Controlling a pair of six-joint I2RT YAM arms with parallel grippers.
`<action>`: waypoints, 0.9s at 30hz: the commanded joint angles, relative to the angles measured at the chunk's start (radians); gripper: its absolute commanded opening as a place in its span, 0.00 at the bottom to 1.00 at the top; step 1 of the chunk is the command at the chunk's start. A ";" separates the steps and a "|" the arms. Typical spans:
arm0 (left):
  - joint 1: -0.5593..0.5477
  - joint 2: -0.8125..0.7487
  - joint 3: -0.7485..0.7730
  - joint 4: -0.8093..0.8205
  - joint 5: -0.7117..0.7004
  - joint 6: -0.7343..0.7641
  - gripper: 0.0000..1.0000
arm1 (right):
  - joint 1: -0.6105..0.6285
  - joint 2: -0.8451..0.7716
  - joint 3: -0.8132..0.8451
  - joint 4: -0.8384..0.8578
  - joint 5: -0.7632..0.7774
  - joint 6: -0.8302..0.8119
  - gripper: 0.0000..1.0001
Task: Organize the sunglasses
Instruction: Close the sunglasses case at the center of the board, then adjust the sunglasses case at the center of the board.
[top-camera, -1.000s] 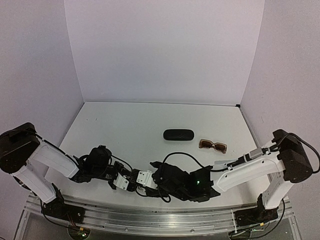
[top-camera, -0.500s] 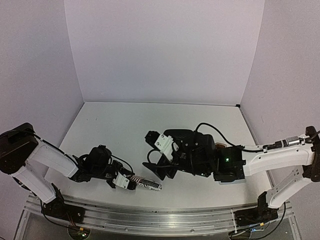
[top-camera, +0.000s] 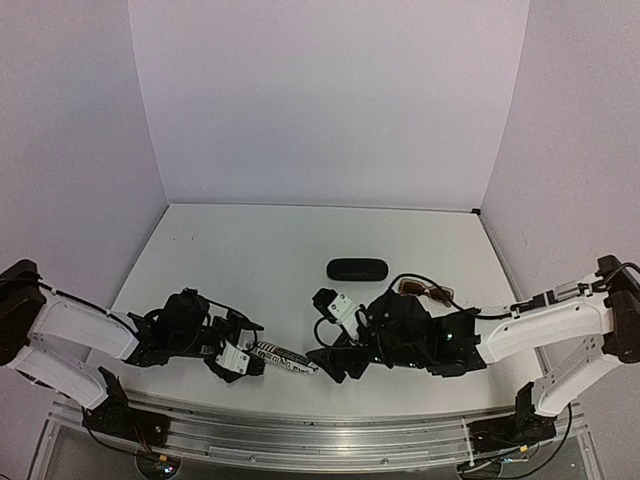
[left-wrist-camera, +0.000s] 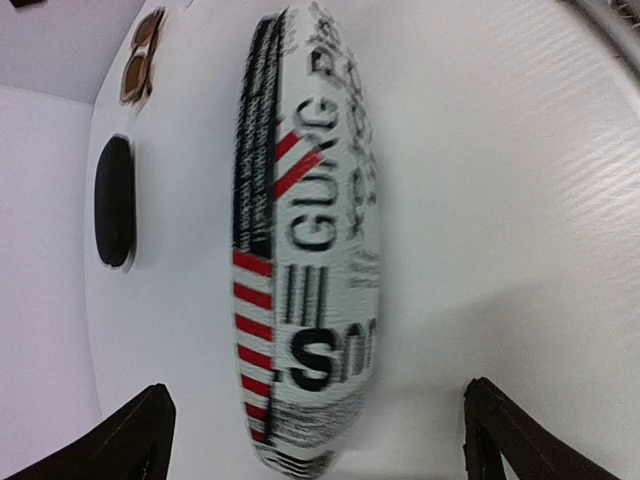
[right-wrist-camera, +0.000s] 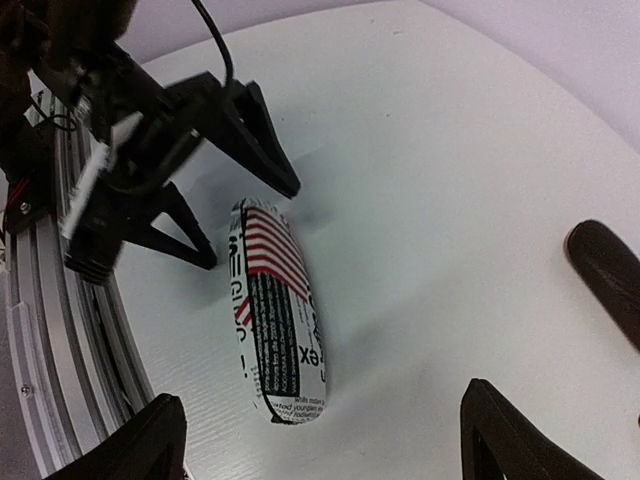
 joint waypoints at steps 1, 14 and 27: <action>-0.001 -0.135 -0.020 -0.292 0.139 0.011 0.99 | -0.009 0.012 -0.048 0.011 -0.015 0.130 0.87; 0.002 -0.073 0.320 -0.570 0.296 -0.281 0.82 | -0.012 -0.008 -0.100 0.011 0.094 0.150 0.87; 0.028 0.295 0.767 -0.844 0.543 -0.134 0.81 | -0.012 -0.077 -0.155 0.009 0.149 0.198 0.87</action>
